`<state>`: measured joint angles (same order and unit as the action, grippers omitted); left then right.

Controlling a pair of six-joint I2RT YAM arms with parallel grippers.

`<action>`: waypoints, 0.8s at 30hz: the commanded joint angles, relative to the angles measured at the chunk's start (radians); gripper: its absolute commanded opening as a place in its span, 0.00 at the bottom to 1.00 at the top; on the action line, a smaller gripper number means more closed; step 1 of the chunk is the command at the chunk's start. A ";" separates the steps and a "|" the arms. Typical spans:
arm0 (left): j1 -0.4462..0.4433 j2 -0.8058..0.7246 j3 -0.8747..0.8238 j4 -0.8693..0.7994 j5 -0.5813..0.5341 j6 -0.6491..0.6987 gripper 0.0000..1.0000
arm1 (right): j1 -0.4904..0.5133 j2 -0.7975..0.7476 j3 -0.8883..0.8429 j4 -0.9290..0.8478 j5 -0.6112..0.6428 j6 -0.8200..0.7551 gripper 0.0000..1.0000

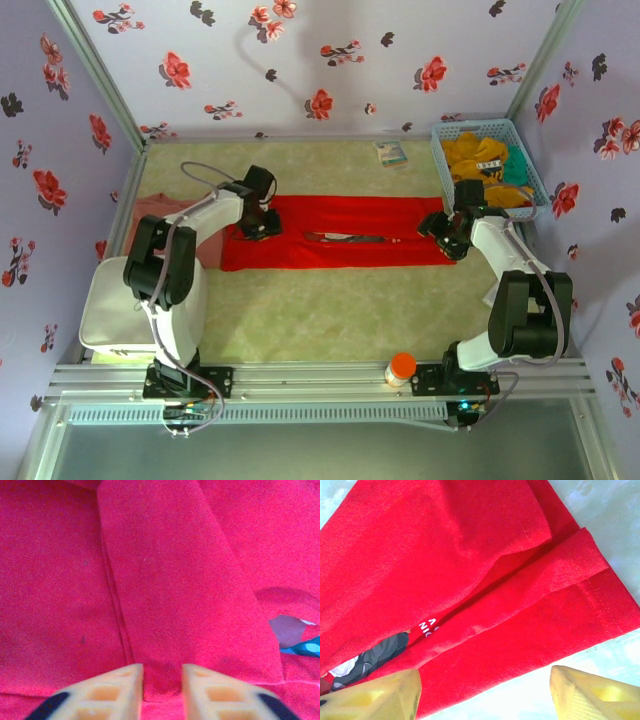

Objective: Fold and stack the t-shirts

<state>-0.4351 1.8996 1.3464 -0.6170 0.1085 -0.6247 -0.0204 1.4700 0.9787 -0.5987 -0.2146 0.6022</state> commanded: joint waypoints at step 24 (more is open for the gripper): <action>-0.119 0.345 0.722 -0.410 -0.298 0.385 0.00 | 0.004 -0.008 -0.006 -0.023 -0.002 -0.007 0.67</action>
<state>-0.5362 2.1769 1.9965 -0.9203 -0.1101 -0.3244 -0.0204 1.4700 0.9787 -0.5991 -0.2146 0.6022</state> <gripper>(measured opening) 0.043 0.668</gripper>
